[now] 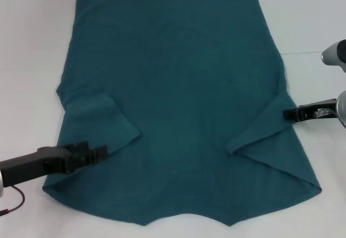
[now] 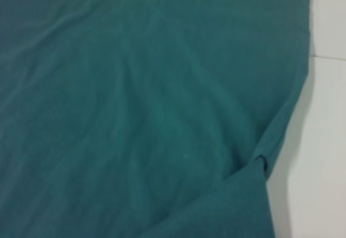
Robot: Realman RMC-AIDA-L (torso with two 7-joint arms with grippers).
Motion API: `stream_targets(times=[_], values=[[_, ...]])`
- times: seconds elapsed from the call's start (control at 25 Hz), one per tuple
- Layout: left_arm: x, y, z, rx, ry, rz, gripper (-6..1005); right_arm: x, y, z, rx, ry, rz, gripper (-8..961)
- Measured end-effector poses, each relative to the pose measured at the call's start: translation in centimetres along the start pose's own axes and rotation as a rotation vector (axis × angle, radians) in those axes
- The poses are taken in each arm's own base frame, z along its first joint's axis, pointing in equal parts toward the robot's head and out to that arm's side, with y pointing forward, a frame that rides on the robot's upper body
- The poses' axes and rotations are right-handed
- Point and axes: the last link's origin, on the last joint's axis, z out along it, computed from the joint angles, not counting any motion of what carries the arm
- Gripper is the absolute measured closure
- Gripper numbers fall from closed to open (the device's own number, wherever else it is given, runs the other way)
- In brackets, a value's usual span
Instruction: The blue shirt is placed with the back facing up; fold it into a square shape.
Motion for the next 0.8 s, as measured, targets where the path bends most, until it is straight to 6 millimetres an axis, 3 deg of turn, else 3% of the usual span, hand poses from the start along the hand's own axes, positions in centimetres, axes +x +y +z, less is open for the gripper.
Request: stream_targets(times=[0.16,0.28,0.48,0.8], values=[[0.0,0.0,0.0,0.001,0.001,0.0,251,0.1,0.2,0.3,-0.009,-0.008,0.001,437],[0.0,-0.1,0.0,0.003,0.003,-0.002,251,0.1,0.2,0.4,-0.005,-0.016,0.006,675],[0.0,-0.1,-0.1,0.005,0.005,-0.002,250,-0.1,0.5,0.4,-0.027,-0.034,0.023,878],[0.1,-0.1,-0.1,0.008,0.007,-0.003,249,-1.3,1.3,0.0,-0.106,-0.081,0.099,921]])
